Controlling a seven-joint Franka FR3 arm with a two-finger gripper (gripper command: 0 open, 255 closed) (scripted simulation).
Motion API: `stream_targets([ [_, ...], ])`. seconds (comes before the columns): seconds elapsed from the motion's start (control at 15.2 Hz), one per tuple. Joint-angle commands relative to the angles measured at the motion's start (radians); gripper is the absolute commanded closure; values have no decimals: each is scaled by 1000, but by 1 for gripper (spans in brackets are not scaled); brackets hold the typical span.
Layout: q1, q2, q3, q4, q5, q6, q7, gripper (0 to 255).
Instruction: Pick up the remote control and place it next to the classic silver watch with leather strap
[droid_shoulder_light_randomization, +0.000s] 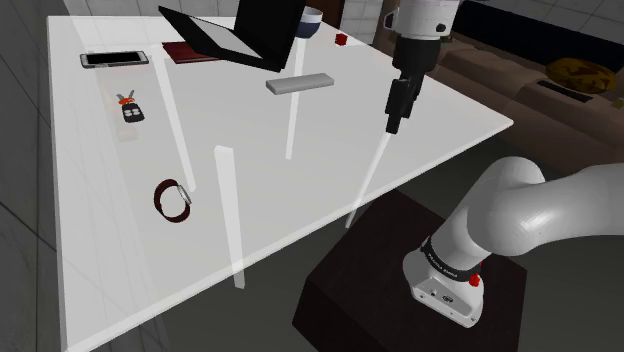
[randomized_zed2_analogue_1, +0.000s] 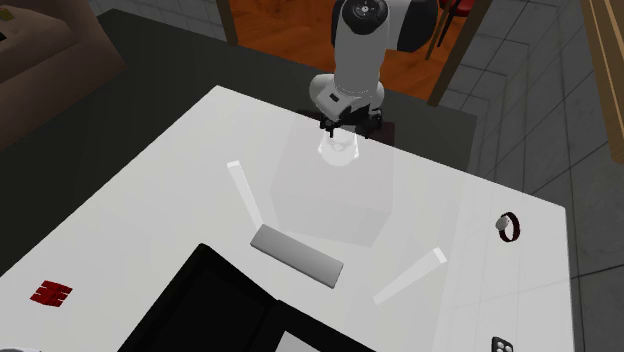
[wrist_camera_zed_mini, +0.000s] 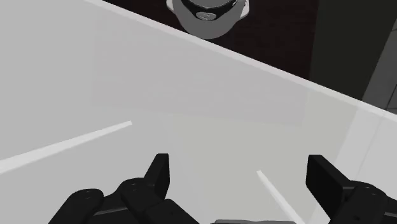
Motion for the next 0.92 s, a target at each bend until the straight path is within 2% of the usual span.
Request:
stream_targets([
  [0.0,0,0,0,0,0,0,0,0],
  [0.46,36,208,-125,101,-111,146,-318,0],
  [0.86,76,412,-204,244,-144,248,-577,0],
])
